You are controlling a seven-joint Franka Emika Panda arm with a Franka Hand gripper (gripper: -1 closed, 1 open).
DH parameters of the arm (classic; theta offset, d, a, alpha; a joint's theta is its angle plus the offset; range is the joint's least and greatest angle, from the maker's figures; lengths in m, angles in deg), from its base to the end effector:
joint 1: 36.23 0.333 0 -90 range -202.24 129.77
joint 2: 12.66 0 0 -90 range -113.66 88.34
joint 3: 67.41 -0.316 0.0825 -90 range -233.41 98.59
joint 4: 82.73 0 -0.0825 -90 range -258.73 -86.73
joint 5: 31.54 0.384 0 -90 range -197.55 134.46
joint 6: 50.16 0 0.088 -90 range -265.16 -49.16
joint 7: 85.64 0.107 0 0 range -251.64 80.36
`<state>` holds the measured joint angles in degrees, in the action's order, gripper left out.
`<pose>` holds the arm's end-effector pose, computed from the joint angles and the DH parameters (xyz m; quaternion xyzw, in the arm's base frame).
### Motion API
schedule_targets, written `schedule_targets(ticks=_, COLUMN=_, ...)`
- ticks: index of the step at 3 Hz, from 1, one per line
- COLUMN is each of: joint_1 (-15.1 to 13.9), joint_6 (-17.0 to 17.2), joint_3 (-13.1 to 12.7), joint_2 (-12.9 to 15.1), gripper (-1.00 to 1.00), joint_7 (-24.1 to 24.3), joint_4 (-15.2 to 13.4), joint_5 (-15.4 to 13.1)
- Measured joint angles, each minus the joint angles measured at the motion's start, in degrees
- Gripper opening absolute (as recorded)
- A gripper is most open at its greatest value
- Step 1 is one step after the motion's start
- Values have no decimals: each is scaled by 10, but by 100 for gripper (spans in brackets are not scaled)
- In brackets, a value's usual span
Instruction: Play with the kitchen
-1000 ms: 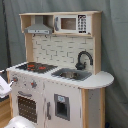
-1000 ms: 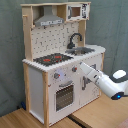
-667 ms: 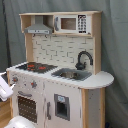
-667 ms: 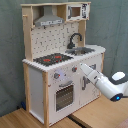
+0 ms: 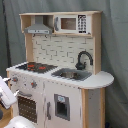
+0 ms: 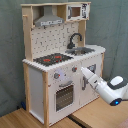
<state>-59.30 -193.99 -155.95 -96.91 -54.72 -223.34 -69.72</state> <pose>0.2185 0.4314 0.3372 0.4791 0.3648 0.4946 0.6267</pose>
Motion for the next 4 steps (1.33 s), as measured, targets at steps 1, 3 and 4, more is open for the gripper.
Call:
schedule_targets(ticks=1, joint_1=-3, joint_6=0, joint_3=-23, joint_2=0, gripper=100, joint_7=61, joint_4=-2, joint_5=5)
schedule_targets(ticks=3, joint_1=-14, joint_6=-9, joint_3=-53, joint_2=0, gripper=100, joint_7=185, joint_4=-2, joint_5=15)
schedule_targets(ticks=4, joint_1=-22, joint_6=-25, joint_3=-53, joint_2=0, gripper=100, joint_7=245, joint_4=-2, joint_5=15)
